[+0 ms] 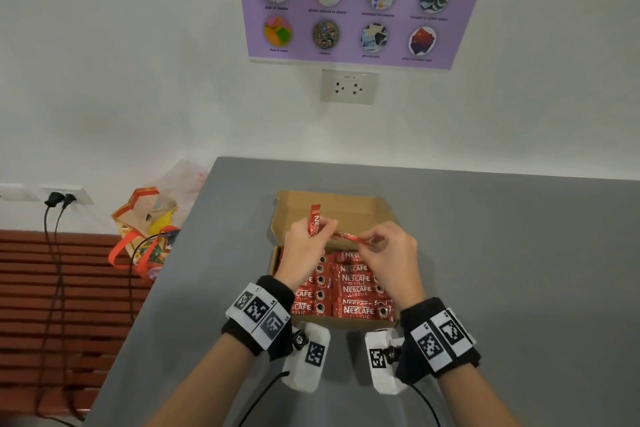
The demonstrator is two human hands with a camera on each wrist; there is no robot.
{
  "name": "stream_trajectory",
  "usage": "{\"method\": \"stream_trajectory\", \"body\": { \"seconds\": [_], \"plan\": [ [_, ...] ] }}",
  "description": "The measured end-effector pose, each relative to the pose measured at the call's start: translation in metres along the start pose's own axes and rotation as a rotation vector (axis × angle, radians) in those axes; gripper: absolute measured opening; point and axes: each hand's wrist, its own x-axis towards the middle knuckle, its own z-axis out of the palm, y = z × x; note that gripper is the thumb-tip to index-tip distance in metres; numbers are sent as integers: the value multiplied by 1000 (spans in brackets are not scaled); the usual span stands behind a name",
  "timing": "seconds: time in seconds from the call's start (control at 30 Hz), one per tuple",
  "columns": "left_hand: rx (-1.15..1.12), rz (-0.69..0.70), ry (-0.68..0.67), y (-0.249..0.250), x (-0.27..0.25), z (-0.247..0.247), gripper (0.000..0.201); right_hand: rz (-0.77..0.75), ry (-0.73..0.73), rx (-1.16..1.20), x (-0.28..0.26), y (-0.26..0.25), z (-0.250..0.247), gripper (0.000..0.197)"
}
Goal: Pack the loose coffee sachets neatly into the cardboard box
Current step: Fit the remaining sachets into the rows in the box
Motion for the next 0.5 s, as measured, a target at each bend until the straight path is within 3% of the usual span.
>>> {"method": "stream_trajectory", "body": {
  "seconds": [0.2, 0.33, 0.5],
  "plan": [
    [67, 30, 74, -6, 12, -8, 28, 88, -5, 181, 6, -1, -6, 33],
    [112, 46, 80, -4, 12, -10, 16, 129, 0, 339, 4, -4, -9, 20],
    [186, 10, 18, -2, 7, -11, 8, 160, 85, 402, 6, -4, -9, 23]
  ]
}}
